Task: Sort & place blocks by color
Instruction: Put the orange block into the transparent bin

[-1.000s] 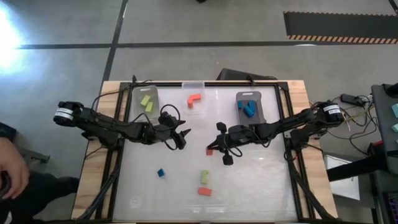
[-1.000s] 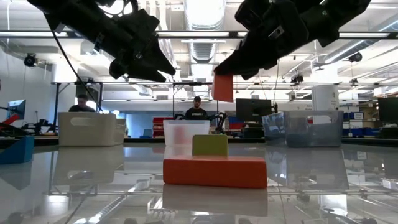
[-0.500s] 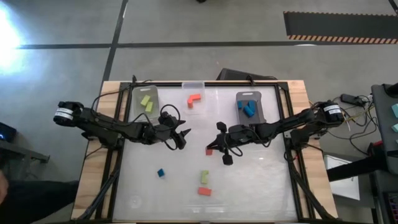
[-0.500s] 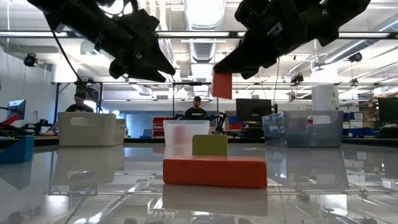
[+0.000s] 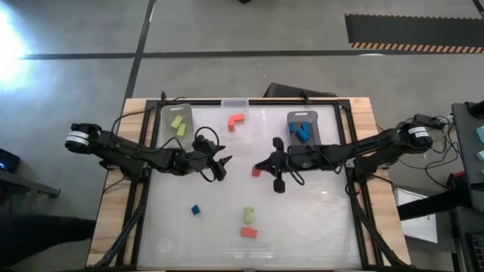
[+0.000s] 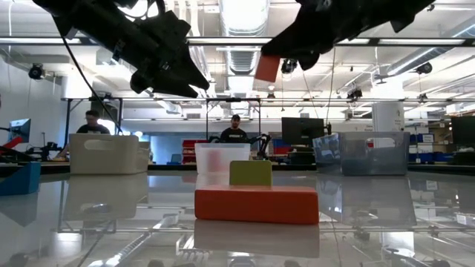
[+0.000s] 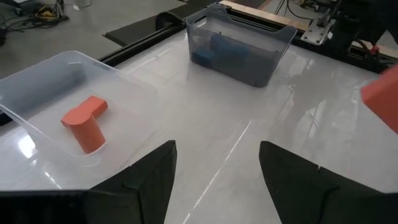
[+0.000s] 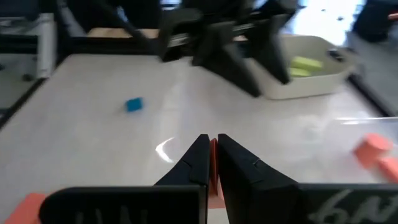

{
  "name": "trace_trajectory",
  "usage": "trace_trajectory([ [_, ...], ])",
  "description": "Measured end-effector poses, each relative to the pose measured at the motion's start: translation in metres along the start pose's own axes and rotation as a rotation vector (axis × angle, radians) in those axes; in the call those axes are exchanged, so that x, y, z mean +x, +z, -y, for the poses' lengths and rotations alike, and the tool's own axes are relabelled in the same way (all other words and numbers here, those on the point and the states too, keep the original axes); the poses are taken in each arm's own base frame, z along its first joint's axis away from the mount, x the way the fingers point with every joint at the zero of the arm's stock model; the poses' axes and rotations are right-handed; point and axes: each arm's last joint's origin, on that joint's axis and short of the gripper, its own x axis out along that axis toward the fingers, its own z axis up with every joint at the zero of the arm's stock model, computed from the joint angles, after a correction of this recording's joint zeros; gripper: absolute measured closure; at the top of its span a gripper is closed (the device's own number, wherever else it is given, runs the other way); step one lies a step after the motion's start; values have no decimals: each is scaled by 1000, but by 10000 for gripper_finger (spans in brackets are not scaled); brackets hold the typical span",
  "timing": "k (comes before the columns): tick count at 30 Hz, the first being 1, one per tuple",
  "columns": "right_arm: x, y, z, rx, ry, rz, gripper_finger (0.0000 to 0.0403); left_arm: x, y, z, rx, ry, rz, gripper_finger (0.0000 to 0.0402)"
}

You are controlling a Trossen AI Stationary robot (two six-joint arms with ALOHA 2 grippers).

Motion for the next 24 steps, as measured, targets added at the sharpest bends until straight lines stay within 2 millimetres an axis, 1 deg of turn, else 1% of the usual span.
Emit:
trace_trajectory([
  [6,1,3,12,-19,-172,4,391,0,1,0,25,5,5,187],
  [11,6,25,33,-70,-239,11,391,-2,3,-1,74,2,13,187],
  [15,19,40,60,-113,-311,-70,392,-7,8,-2,127,-4,33,187],
  [18,32,49,85,-137,-375,-113,392,-12,13,-4,150,-10,53,187],
  [21,46,53,113,-134,-474,-142,392,-16,17,-5,150,-17,72,187],
  [24,61,51,146,-128,-537,-176,392,-19,20,-6,142,-20,83,187],
])
